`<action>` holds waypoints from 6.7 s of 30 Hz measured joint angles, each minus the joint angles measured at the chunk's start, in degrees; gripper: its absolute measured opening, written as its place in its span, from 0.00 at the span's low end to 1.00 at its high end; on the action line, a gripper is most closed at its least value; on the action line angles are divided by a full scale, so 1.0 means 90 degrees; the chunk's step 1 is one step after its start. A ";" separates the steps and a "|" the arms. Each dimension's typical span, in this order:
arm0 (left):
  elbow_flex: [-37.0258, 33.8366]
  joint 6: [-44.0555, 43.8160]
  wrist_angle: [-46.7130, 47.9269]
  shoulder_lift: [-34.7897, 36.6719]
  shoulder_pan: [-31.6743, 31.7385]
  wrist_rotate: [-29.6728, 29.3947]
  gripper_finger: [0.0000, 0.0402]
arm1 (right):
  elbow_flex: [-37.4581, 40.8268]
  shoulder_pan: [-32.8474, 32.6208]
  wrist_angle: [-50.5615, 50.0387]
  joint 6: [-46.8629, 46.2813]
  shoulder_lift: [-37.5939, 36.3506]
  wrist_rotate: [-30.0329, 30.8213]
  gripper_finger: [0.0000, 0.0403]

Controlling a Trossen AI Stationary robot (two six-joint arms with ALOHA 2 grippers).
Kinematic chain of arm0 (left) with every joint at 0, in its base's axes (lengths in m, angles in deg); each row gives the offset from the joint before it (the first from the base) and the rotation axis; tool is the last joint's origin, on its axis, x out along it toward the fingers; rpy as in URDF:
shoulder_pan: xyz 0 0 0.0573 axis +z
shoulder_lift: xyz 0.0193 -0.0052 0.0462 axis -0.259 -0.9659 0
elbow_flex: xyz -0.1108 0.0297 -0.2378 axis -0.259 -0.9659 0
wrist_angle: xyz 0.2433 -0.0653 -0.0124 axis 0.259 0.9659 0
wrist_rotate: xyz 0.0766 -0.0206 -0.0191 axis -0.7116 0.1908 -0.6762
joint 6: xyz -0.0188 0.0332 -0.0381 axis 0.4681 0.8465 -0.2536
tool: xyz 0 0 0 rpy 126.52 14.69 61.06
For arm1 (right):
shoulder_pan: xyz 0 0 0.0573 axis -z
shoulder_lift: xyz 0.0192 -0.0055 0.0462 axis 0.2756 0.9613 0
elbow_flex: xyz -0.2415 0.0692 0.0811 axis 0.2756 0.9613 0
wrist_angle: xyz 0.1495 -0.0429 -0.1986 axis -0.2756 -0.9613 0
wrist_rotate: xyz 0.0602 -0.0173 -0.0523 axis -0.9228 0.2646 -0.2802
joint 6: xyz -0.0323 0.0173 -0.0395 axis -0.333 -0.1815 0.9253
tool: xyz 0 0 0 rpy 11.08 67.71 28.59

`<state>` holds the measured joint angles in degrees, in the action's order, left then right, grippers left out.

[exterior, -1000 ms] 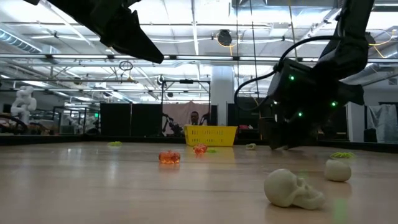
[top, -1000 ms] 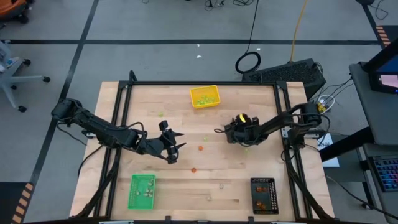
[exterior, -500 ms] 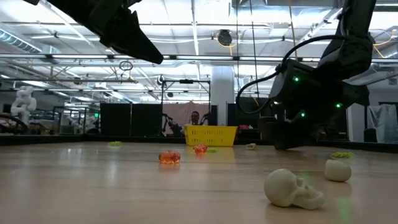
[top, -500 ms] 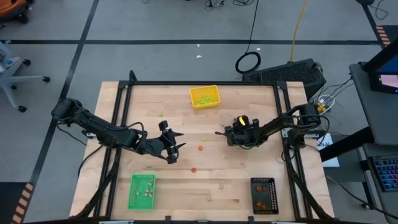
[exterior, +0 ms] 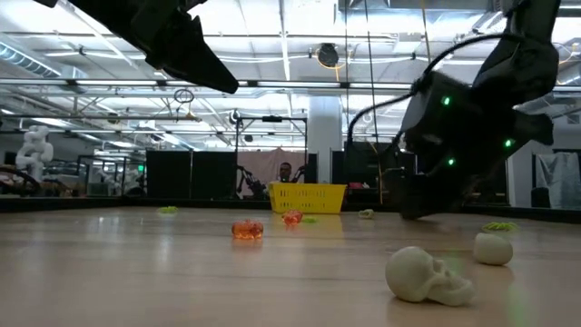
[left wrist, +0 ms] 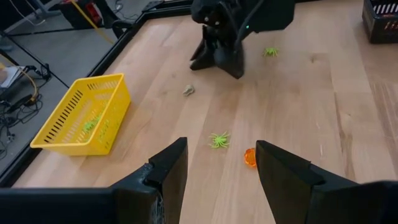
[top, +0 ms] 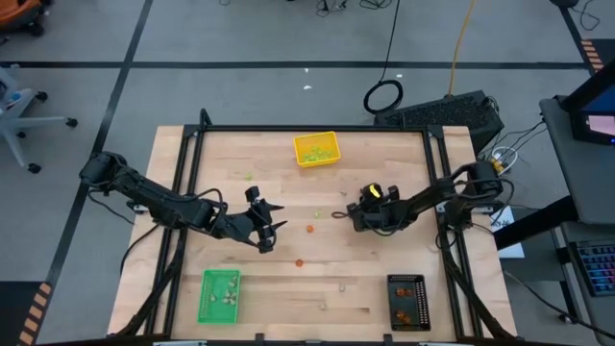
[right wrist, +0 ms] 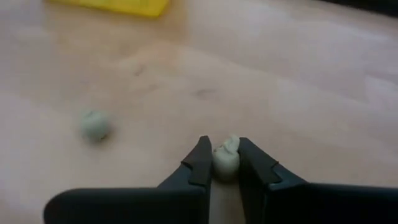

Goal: Sort Halloween decoration
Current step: Put the white skull toy into the green bin, then put the green spider toy into the yellow bin

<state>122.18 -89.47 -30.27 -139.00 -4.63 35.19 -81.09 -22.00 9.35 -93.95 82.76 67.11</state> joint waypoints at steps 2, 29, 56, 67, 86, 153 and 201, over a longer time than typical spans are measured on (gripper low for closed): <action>0.0000 0.0000 -0.0001 0.0000 0.0000 -0.0002 0.47 | 0.0001 -0.0101 0.0015 0.0281 -0.0230 -0.0235 0.06; 0.0000 0.2796 -0.2759 -0.0862 -0.0166 0.1292 0.47 | -0.0011 -0.1501 0.3845 0.5995 -0.1790 -0.3130 0.07; 0.0656 0.8013 -0.3731 -0.2484 -0.0430 0.0232 0.47 | -0.0013 -0.1211 0.6780 0.5204 -0.0475 -0.4615 0.08; 0.0653 0.8055 -0.4014 -0.2482 -0.0210 0.0883 0.47 | -0.0013 -0.1211 0.6834 0.5129 -0.0475 -0.4610 0.08; 0.0653 0.8221 -0.4019 -0.2482 0.0024 0.1494 0.19 | -0.0013 -0.1202 0.6919 0.5146 -0.0475 -0.4588 0.08; 0.0646 -0.0664 0.1702 -0.0263 -0.4575 -0.1141 0.06 | -0.0016 -0.1275 0.5061 0.5357 -0.0507 -0.4603 0.80; 0.0646 -0.5114 0.3990 -0.0287 -0.4265 -0.0004 0.33 | -0.0224 -0.1333 0.3167 0.5542 -0.1006 -0.3876 0.69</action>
<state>128.00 -135.50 5.63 -141.58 -43.01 35.15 -83.11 -34.00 37.85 -44.07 73.70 32.22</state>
